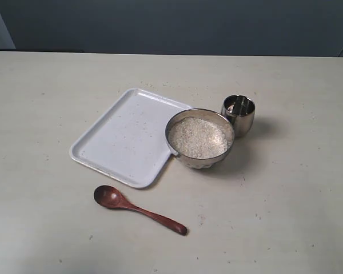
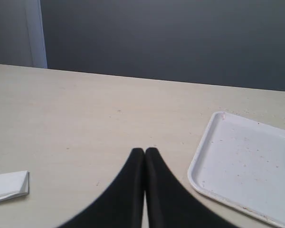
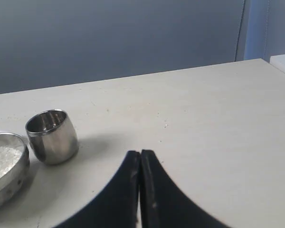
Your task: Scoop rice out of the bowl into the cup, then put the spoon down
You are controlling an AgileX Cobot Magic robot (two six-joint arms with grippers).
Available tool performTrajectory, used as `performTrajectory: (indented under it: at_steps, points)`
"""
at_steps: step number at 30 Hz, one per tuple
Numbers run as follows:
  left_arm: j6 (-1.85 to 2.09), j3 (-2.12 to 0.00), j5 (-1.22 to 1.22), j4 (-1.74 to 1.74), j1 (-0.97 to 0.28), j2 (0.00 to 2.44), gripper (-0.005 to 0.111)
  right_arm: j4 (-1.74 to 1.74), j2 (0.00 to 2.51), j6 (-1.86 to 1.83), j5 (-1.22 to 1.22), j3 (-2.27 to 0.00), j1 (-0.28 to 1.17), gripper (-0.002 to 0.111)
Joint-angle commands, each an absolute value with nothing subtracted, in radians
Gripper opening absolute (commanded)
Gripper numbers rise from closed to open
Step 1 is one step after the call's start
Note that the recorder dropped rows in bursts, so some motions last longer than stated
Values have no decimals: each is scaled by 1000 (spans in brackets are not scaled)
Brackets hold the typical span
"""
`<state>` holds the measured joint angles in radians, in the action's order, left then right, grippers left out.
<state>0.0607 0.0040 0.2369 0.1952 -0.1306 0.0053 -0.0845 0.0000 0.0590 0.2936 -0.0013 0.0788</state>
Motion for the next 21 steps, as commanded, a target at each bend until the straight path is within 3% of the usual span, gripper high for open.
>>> performTrajectory:
  at_steps: [1, 16, 21]
  points:
    - [54, 0, 235, 194, -132, 0, 1, -80, 0, 54, 282, 0, 81, 1]
    - [54, 0, 235, 194, -132, 0, 1, 128, 0, 52, 260, 0, 81, 1]
    - [54, 0, 235, 194, -132, 0, 1, 57, 0, 70, -13, 0, 81, 1]
